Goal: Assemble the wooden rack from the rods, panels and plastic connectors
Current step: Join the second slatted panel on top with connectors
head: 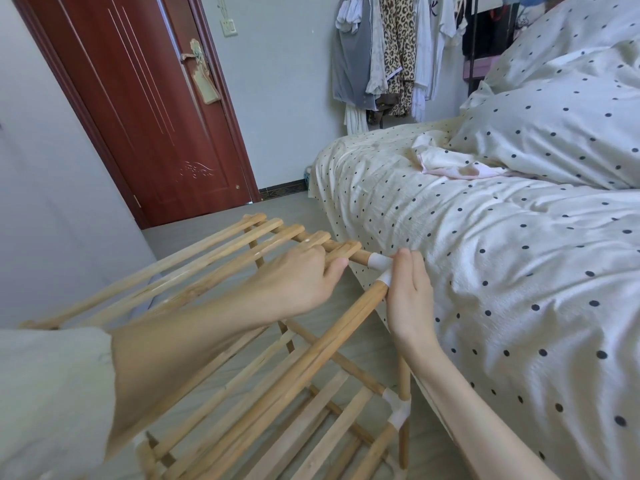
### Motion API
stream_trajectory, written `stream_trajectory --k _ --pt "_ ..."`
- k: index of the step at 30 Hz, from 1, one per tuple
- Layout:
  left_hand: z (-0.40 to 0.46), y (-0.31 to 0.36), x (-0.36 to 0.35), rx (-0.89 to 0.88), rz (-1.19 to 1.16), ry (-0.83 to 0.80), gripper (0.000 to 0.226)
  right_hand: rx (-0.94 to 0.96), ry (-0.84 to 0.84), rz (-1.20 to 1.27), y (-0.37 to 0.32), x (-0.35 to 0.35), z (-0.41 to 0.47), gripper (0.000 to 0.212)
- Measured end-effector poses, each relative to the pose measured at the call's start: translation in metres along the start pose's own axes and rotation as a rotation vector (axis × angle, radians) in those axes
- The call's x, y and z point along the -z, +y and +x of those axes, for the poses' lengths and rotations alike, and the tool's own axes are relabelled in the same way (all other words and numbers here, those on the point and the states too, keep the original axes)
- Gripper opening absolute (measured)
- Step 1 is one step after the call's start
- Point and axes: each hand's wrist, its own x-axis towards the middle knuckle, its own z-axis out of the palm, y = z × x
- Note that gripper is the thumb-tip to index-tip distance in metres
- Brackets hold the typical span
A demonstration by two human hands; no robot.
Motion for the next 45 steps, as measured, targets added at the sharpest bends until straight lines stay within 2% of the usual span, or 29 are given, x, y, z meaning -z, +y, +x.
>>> stream_trajectory --k 4,7,10,17,20,23,26,28,30,33,35,38,42,45 --pt "0.000 -0.006 -0.007 -0.031 -0.027 0.061 0.044 0.107 0.050 -0.158 0.011 -0.006 0.000 0.030" --pt "-0.001 -0.005 -0.008 -0.051 -0.036 0.062 0.044 0.125 0.080 -0.149 0.014 -0.007 -0.002 0.036" --pt "-0.003 -0.005 -0.009 -0.062 -0.034 0.062 0.044 0.103 0.080 -0.105 0.011 -0.007 -0.002 0.032" --pt "-0.002 -0.009 -0.003 -0.010 -0.031 0.020 0.040 0.096 -0.063 -0.148 -0.002 -0.012 0.005 0.033" --pt "-0.001 -0.010 0.006 0.004 -0.080 -0.099 0.034 -0.062 -0.094 -0.135 -0.003 -0.016 0.019 0.047" --pt "-0.014 -0.018 0.019 -0.016 -0.127 -0.219 0.036 -0.177 -0.035 -0.175 -0.005 -0.016 0.016 0.062" --pt "-0.042 -0.025 0.035 -0.050 -0.125 -0.225 0.039 -0.208 -0.030 -0.214 -0.008 -0.018 -0.001 0.049" --pt "-0.066 -0.028 0.046 -0.048 -0.115 -0.251 0.039 -0.245 -0.063 -0.193 -0.016 -0.018 -0.017 0.055" --pt "-0.088 -0.033 0.053 -0.052 -0.105 -0.255 0.041 -0.280 -0.095 -0.139 -0.033 -0.019 -0.040 0.039" --pt "-0.115 -0.044 0.051 -0.065 -0.105 -0.224 0.040 -0.391 -0.185 -0.021 -0.053 -0.024 -0.087 0.006" --pt "-0.130 -0.051 0.047 -0.083 -0.111 -0.187 0.040 -0.501 -0.261 0.094 -0.067 -0.026 -0.123 0.011" --pt "-0.151 -0.061 0.042 -0.159 -0.141 -0.058 0.034 -0.584 -0.333 0.220 -0.082 -0.027 -0.161 0.029" --pt "-0.182 -0.081 0.034 -0.178 -0.089 0.199 0.030 -0.570 -0.291 0.226 -0.087 -0.036 -0.162 0.027" --pt "-0.206 -0.094 0.025 -0.128 -0.035 0.196 0.046 -0.605 -0.239 0.257 -0.087 -0.035 -0.135 0.025"
